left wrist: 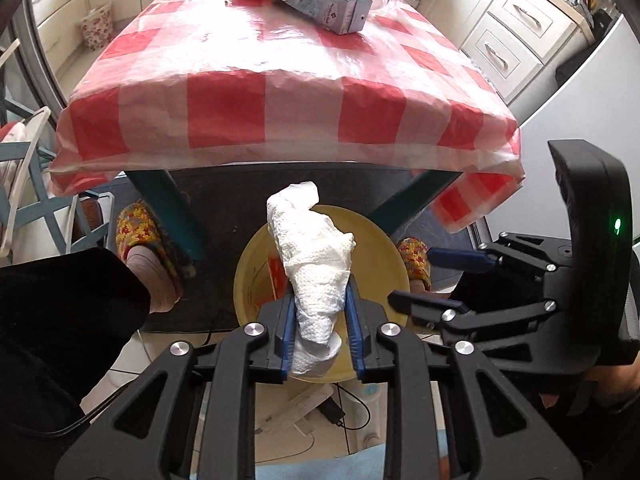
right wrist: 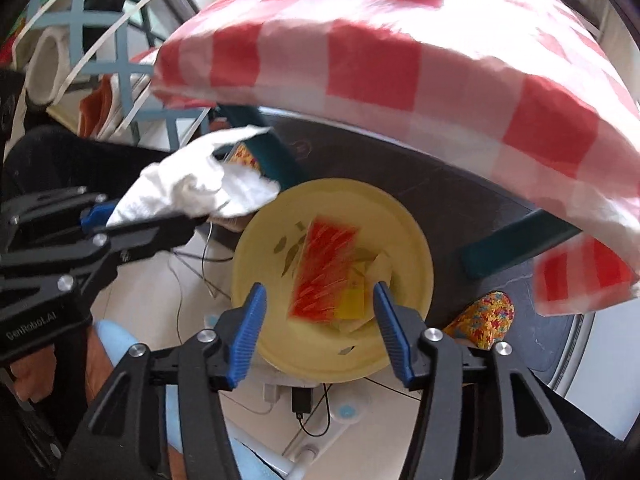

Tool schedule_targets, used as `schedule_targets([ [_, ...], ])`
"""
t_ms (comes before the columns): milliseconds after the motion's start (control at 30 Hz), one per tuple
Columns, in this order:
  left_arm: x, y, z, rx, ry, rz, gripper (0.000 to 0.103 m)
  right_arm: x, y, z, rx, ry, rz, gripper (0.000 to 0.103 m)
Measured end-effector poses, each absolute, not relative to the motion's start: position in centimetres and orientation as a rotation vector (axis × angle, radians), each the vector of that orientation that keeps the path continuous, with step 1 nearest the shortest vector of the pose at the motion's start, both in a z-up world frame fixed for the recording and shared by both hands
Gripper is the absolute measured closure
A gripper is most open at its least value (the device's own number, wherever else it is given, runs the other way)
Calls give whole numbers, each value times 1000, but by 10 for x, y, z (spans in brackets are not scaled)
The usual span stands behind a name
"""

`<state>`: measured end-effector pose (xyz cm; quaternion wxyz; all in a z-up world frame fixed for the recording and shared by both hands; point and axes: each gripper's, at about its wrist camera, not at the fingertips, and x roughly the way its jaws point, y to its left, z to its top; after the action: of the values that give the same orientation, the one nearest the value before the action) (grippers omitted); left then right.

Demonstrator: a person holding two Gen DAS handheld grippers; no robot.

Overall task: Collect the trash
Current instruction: 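Open the right tool dropping the wrapper while the left tool releases the tissue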

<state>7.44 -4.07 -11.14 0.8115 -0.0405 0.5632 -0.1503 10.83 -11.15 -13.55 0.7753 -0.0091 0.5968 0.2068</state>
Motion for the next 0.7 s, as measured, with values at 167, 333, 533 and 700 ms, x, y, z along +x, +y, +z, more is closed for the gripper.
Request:
schedule_targets([
  [167, 77, -36, -109, -104, 1199, -321, 73, 111, -126, -127, 47, 1256, 395, 43],
  [333, 76, -42, -111, -84, 1211, -346, 65, 116, -139, -120, 124, 1218, 353, 39],
  [533, 73, -41, -99, -28, 1133, -285, 56, 118, -145, -117, 156, 1195, 336, 36],
  [700, 68, -39, -80, 36, 1005, -196, 38, 119, -147, -114, 169, 1182, 329, 32],
])
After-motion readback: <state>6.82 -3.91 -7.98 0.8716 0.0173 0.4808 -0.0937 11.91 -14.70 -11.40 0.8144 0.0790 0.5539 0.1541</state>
